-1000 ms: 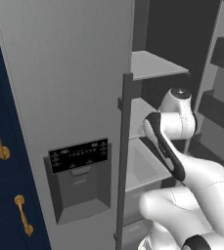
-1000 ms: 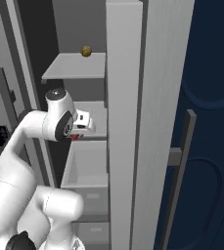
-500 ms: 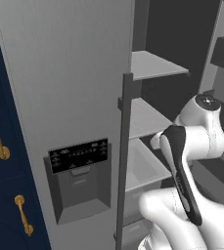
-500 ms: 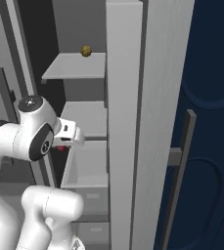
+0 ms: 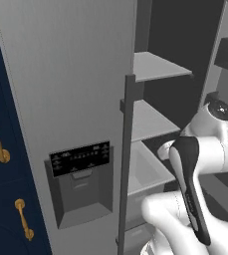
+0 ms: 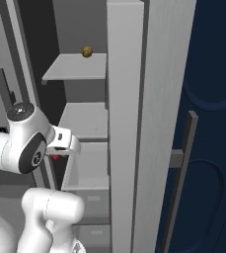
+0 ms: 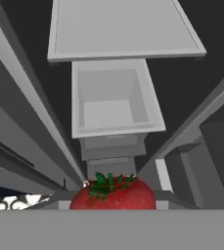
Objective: Take the strawberry from the fridge and place it on top of the pancake, located on the dining counter.
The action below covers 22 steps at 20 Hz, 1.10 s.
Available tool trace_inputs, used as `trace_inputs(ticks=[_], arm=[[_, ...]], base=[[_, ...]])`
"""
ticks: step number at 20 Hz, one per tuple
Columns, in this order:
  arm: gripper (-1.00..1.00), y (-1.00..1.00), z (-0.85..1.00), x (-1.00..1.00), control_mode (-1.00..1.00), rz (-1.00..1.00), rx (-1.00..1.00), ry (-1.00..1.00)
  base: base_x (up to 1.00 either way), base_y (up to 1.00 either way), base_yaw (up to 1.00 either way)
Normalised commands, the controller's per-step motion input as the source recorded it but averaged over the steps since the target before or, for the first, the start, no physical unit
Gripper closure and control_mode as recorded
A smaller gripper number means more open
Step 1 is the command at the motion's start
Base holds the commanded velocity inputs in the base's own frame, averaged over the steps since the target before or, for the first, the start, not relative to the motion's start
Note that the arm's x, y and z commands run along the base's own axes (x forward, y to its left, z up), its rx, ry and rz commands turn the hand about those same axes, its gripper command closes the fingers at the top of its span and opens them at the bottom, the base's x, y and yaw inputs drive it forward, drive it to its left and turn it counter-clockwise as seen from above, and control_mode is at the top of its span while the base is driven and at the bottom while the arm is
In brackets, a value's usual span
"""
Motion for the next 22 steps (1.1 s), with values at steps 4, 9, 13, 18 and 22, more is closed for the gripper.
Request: trace_inputs(ticks=[4, 9, 13, 18, 22], arm=[[1.00, 0.00, 0.00, 0.00, 1.00, 0.00, 0.00, 0.00], [1.00, 0.00, 0.00, 0.00, 1.00, 0.00, 0.00, 0.00], [1.00, 0.00, 0.00, 0.00, 1.00, 0.00, 0.00, 0.00], [1.00, 0.00, 0.00, 0.00, 1.00, 0.00, 0.00, 0.00], [1.00, 0.00, 0.00, 0.00, 1.00, 0.00, 0.00, 0.00]], base=[[-1.00, 0.01, 0.00], [-1.00, 0.10, 0.00], [-1.00, 0.14, 0.00], [-1.00, 0.17, 0.00], [-1.00, 0.18, 0.00]])
